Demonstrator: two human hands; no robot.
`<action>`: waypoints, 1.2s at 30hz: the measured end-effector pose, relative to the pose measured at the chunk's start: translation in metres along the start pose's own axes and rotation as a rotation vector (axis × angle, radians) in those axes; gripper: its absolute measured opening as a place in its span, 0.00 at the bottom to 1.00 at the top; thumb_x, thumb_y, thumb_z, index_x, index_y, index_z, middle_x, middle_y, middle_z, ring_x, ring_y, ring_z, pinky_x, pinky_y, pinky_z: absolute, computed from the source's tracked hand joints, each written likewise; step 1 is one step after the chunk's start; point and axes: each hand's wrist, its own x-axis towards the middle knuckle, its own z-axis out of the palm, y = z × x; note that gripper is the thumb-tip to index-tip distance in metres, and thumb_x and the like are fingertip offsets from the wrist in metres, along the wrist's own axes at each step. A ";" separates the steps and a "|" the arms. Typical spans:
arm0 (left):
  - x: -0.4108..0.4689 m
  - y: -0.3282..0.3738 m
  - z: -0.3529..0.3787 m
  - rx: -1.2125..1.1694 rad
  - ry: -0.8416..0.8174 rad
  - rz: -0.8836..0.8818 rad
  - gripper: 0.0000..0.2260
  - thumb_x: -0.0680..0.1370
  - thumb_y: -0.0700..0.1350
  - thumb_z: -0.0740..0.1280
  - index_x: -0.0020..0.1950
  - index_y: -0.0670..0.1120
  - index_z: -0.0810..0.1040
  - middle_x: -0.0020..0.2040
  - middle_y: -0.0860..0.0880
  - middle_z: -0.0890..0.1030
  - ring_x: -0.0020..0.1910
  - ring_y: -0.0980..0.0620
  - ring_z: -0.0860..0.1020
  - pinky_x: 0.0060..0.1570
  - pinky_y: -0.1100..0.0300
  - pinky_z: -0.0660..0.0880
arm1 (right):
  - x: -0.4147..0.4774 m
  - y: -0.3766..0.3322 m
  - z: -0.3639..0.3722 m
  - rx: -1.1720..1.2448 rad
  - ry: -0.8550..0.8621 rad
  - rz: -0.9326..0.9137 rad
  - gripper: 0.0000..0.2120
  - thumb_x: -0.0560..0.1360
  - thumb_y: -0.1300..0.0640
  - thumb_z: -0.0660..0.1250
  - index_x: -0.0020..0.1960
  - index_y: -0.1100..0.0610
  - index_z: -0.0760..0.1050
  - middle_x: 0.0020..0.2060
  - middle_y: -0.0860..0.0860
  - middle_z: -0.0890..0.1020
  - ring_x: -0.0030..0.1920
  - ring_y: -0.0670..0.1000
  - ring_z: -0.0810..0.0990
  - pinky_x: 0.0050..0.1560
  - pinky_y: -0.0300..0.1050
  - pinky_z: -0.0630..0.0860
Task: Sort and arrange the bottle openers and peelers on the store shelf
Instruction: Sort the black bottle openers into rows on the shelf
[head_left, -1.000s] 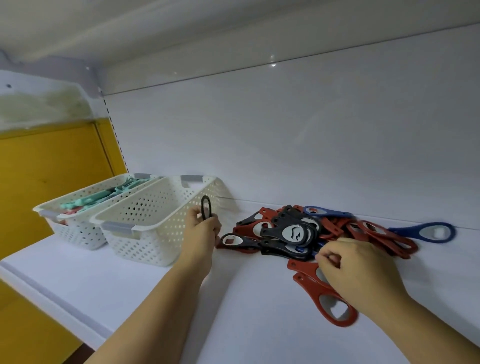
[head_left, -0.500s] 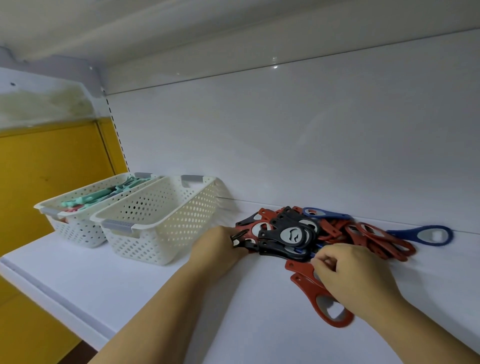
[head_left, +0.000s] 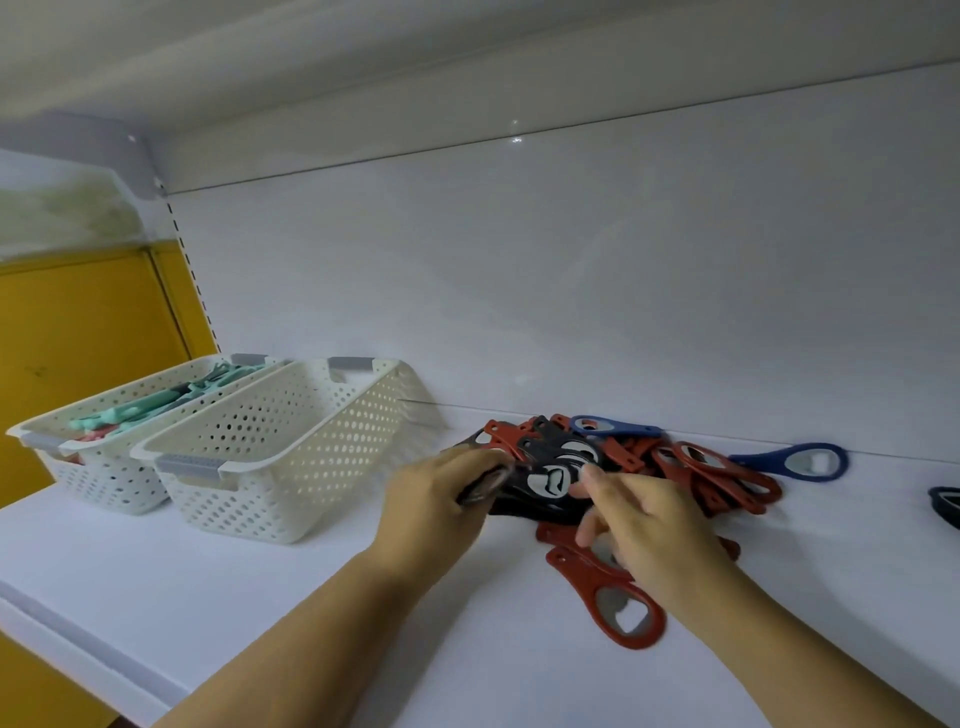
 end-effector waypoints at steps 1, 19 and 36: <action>-0.001 0.006 0.006 0.002 -0.046 0.119 0.09 0.72 0.42 0.68 0.50 0.52 0.78 0.38 0.54 0.82 0.35 0.57 0.78 0.32 0.62 0.74 | -0.002 -0.004 0.001 0.094 -0.051 0.049 0.23 0.78 0.42 0.57 0.43 0.58 0.81 0.32 0.60 0.81 0.26 0.49 0.71 0.29 0.41 0.69; 0.007 0.027 0.008 -1.340 -0.422 -1.096 0.08 0.73 0.43 0.68 0.48 0.40 0.78 0.40 0.42 0.78 0.35 0.49 0.77 0.34 0.59 0.73 | -0.008 -0.004 0.015 0.074 -0.103 -0.032 0.09 0.75 0.59 0.68 0.50 0.44 0.77 0.37 0.46 0.84 0.32 0.43 0.80 0.32 0.36 0.76; 0.011 0.006 0.000 -1.324 -0.554 -1.365 0.12 0.76 0.37 0.54 0.57 0.42 0.72 0.30 0.48 0.68 0.22 0.55 0.67 0.19 0.68 0.63 | 0.009 0.016 0.003 -0.771 -0.029 -0.301 0.14 0.78 0.52 0.62 0.63 0.46 0.74 0.59 0.41 0.72 0.61 0.44 0.66 0.64 0.41 0.66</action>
